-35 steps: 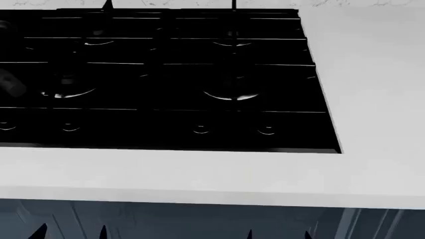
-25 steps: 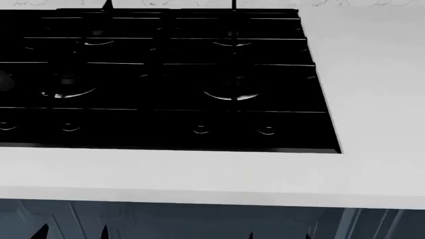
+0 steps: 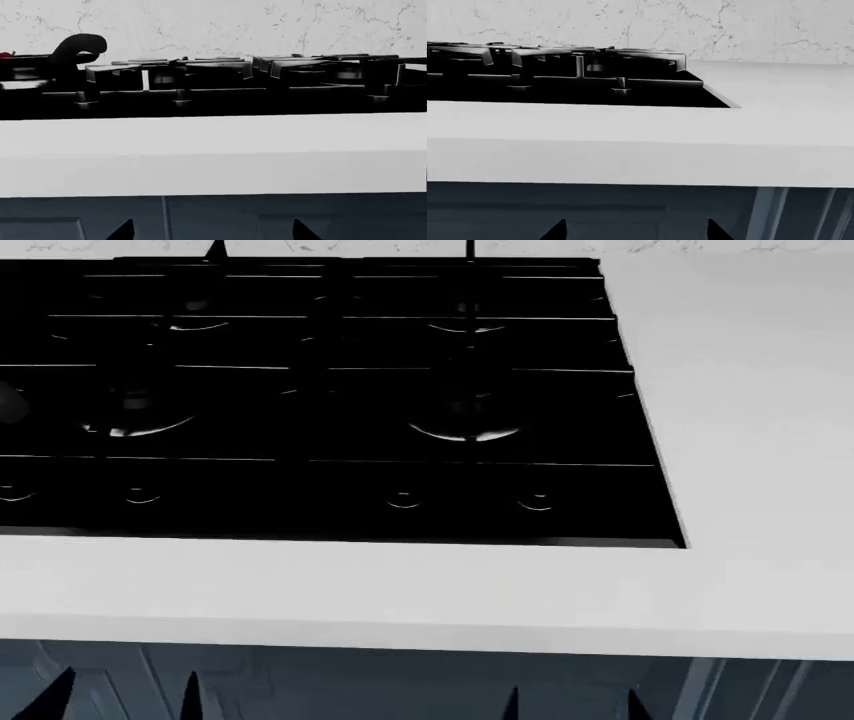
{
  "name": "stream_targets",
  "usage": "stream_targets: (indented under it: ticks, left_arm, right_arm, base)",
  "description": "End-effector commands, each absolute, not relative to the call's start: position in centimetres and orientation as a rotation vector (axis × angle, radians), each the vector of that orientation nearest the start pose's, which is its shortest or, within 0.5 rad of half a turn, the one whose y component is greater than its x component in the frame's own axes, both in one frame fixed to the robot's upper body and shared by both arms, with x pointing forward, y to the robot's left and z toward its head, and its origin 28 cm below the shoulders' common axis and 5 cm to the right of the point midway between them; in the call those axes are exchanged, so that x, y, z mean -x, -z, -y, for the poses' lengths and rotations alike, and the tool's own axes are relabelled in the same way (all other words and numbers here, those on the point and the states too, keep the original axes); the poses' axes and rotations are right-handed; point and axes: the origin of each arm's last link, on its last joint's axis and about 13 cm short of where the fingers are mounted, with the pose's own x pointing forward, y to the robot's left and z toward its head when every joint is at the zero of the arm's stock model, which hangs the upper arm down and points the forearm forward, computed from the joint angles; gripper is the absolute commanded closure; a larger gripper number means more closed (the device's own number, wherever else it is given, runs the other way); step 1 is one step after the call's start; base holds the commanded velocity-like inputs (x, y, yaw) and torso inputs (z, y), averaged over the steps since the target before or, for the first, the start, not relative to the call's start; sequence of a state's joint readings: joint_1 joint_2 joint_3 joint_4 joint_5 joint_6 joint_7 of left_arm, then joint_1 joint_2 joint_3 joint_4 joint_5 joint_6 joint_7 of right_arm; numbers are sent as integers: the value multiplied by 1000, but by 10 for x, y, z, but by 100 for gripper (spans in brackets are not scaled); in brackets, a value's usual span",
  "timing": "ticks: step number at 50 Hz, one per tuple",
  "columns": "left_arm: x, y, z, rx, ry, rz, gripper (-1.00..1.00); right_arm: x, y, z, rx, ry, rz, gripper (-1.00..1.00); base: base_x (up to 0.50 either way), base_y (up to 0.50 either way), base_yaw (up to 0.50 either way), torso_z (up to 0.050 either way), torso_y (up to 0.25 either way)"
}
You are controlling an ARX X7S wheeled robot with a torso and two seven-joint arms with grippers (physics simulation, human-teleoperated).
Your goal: Pick the chili pepper from the pan and place it on the plate.
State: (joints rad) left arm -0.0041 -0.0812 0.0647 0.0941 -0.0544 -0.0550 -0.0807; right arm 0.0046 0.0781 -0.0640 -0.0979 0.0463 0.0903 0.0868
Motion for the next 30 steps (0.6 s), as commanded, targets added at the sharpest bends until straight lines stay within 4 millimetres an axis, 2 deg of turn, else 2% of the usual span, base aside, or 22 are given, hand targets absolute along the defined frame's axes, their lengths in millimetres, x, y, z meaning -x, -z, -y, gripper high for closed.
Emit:
stream_targets:
  ticks: [1,4,11,12,14,15,16,17,19,21,25,27,30]
  left_arm:
    - [-219,-102,-230,-123,-78,236,-100]
    - [-216,-134,-234,-150,-84,311,-100]
    - [-204,-187,-241,-179,-75,412,-100]
    - [-202,-192,-243,-193,-73,433,-100]
    - [-202,-191,-244,-199,-73,442,-100]
    - [-200,-222,-249,-242,-88,523,-100]
    - [-199,-234,-250,-306,-130,540,-100]
    - [-196,-247,-251,-325,-131,575,-100]
    - [-198,-275,-254,-259,-120,602,-100]
    - [-198,-291,-254,-274,-129,619,-100]
    - [-197,-327,-262,-151,-176,651,-100]
    - [-199,-334,-264,-158,-221,634,-100]
    - [-199,-334,-264,-158,-221,634,-100]
  right_arm:
    - [-223,-99,111,95,34,174,-100]
    - [-220,-135,114,76,23,240,-100]
    - [-209,-203,118,70,-16,349,-100]
    - [-206,-216,118,68,-25,371,-100]
    - [-204,-222,119,71,-28,380,-100]
    - [-199,-249,120,57,-41,453,-100]
    - [-201,-269,122,75,-36,467,-100]
    - [-200,-280,122,101,-17,497,-100]
    - [-200,-303,124,88,-8,531,-100]
    - [-202,-315,125,70,-4,546,-100]
    - [-208,-338,129,-2,1,567,-100]
    - [-210,-342,132,-8,22,586,-100]
    - [-210,-342,132,-8,22,586,-100]
  base:
    - [0,0,0,0,0]
    - [0,0,0,0,0]
    - [0,0,0,0,0]
    - [0,0,0,0,0]
    - [0,0,0,0,0]
    - [0,0,0,0,0]
    - [0,0,0,0,0]
    - [0,0,0,0,0]
    - [0,0,0,0,0]
    - [0,0,0,0,0]
    - [0,0,0,0,0]
    - [0,0,0,0,0]
    - [0,0,0,0,0]
